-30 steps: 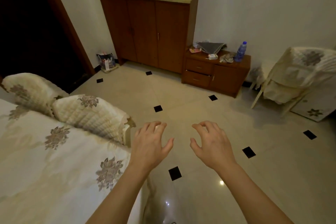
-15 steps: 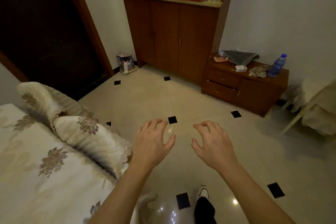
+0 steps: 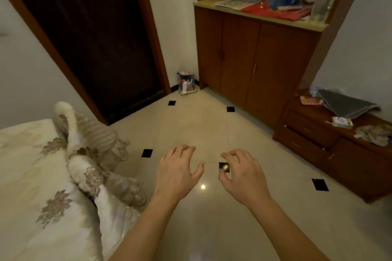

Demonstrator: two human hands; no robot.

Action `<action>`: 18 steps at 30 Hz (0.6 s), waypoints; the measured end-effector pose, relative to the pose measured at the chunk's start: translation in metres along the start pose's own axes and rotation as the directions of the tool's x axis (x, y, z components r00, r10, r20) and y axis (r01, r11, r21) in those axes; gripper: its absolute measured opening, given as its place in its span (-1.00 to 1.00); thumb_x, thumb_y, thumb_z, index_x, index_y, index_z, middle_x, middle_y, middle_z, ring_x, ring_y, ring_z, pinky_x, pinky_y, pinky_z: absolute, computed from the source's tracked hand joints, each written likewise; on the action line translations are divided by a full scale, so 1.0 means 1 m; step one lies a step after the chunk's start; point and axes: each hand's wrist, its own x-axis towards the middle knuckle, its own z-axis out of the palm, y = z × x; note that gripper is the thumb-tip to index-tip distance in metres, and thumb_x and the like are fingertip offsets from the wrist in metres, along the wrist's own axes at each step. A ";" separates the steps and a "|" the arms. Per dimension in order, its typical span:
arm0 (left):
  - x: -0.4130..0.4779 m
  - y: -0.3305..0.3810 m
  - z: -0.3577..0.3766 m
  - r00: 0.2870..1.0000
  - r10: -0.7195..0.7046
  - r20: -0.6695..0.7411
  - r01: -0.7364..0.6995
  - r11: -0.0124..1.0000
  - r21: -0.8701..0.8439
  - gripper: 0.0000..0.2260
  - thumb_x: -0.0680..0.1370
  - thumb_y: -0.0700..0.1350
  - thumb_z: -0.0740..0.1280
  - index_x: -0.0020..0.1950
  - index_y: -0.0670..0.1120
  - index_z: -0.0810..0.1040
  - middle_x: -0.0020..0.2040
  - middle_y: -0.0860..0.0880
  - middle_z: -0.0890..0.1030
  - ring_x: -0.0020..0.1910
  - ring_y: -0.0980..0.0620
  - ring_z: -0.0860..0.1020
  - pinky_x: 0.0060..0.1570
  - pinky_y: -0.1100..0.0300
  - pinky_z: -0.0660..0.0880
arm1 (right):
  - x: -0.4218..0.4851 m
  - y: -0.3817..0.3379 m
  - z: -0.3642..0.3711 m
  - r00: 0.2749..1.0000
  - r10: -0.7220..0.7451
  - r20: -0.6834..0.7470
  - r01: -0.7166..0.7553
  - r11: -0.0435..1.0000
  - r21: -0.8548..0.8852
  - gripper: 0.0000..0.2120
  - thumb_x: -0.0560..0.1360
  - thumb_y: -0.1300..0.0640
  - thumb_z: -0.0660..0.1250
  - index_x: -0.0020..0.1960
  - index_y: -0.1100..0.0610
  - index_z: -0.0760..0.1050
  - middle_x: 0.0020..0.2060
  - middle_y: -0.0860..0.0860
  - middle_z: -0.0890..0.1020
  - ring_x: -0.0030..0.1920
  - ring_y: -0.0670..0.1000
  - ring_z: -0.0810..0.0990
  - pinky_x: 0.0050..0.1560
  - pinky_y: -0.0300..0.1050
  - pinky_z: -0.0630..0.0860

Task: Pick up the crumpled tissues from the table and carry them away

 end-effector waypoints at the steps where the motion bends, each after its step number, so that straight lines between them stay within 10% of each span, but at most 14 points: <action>1: 0.006 -0.004 0.000 1.000 -0.027 -0.009 0.027 1.000 0.016 -0.53 0.50 0.23 0.22 0.27 0.00 0.55 0.19 0.01 0.61 0.14 -0.03 0.54 0.01 0.04 0.49 | 0.012 0.001 0.004 0.999 -0.030 0.016 0.030 1.000 0.010 -0.64 0.41 -0.02 0.37 0.17 0.07 0.60 0.04 0.04 0.61 0.08 0.09 0.57 0.00 0.05 0.55; 18: 0.105 -0.159 0.008 0.902 -0.411 -0.132 0.429 0.891 0.152 -0.55 0.50 0.24 0.22 0.25 0.01 0.55 0.16 0.00 0.60 0.10 -0.04 0.54 -0.04 0.04 0.49 | 0.232 -0.094 0.113 0.868 -0.475 0.145 0.460 0.879 0.124 -0.62 0.42 -0.04 0.37 0.20 0.07 0.58 0.06 0.04 0.61 0.10 0.09 0.56 0.00 0.03 0.52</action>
